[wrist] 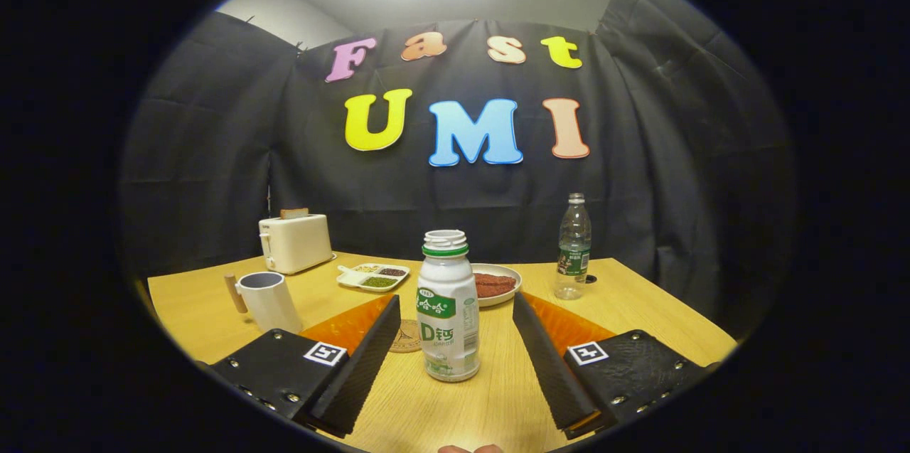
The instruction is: Take the bottle from table, then pour the juice into the cup, finally place the bottle on the coaster
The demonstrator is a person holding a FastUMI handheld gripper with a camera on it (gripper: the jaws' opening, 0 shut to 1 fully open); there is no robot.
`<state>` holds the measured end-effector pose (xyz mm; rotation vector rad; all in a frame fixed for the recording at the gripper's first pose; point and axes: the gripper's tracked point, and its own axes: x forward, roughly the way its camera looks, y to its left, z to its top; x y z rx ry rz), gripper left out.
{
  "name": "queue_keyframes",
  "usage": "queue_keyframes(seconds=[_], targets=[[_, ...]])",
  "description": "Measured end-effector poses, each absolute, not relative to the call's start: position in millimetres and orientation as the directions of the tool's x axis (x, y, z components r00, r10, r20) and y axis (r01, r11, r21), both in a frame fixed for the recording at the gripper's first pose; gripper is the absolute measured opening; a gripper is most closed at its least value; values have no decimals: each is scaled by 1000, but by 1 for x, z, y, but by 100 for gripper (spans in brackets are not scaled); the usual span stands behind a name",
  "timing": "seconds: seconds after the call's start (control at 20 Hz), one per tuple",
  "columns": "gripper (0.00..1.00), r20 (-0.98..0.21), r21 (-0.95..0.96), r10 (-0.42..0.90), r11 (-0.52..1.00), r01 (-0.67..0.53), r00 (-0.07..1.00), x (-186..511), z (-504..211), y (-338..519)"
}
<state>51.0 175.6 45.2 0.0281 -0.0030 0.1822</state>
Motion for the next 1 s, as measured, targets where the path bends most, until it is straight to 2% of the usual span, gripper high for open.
queue_keyframes(seconds=[0.55,0.95,1.0], targets=[[98,-60,5,141,990,-141,988,104,15,198],[98,-63,-29,112,993,-114,992,126,7,200],[89,-71,-30,108,993,-111,992,128,5,199]])
